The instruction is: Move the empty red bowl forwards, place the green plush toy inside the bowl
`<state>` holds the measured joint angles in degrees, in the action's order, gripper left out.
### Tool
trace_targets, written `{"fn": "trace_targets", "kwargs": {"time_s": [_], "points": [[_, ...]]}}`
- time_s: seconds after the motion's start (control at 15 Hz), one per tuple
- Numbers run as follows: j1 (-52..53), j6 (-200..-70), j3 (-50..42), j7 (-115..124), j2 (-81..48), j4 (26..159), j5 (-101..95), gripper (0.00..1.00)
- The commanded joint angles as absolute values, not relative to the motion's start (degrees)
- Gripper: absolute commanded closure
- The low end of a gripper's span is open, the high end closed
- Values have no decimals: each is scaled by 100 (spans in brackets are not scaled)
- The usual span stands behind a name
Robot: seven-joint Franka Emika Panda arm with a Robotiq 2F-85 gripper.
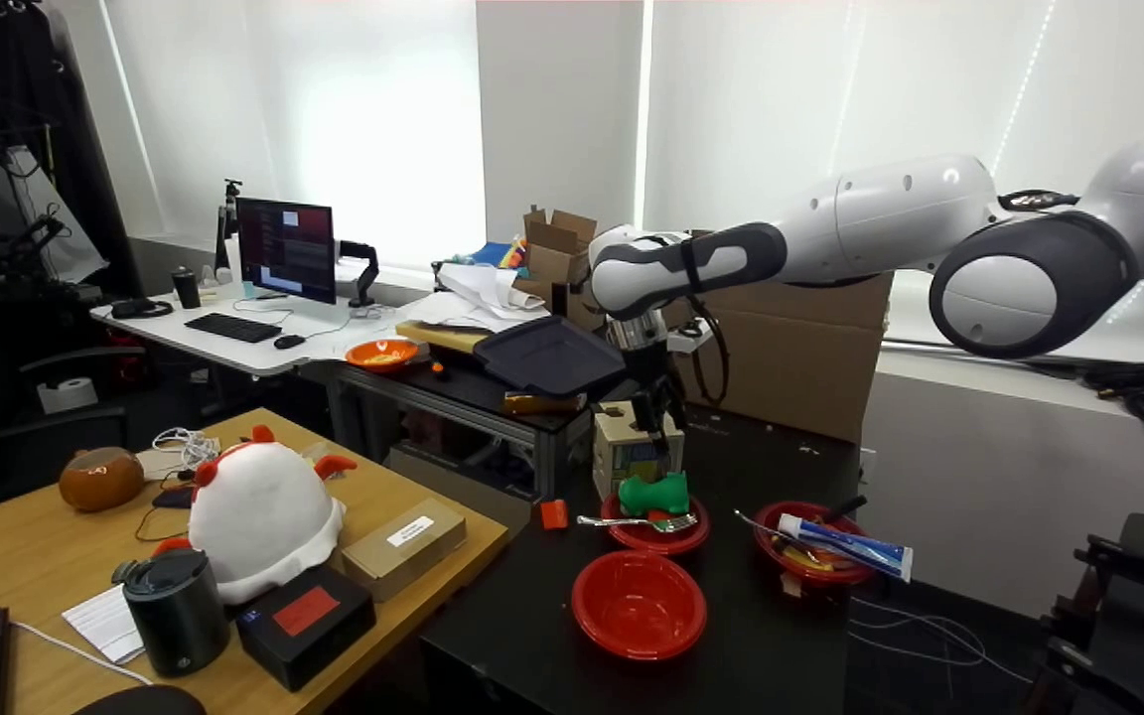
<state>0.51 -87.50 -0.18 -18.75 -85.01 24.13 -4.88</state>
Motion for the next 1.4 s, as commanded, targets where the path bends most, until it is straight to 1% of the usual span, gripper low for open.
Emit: {"fn": "trace_targets", "kwargs": {"time_s": [0.0, 0.6, 1.27, 1.33], "points": [[-84, -8974, 75, -1821, -8503, 2604, -319, 0], [-183, -9435, 197, -1778, -8537, 3057, -144, 0], [-226, -9561, 254, -1769, -8546, 3411, -20, 0], [-229, -9594, 254, -1769, -8547, 3430, -21, 14]]}}
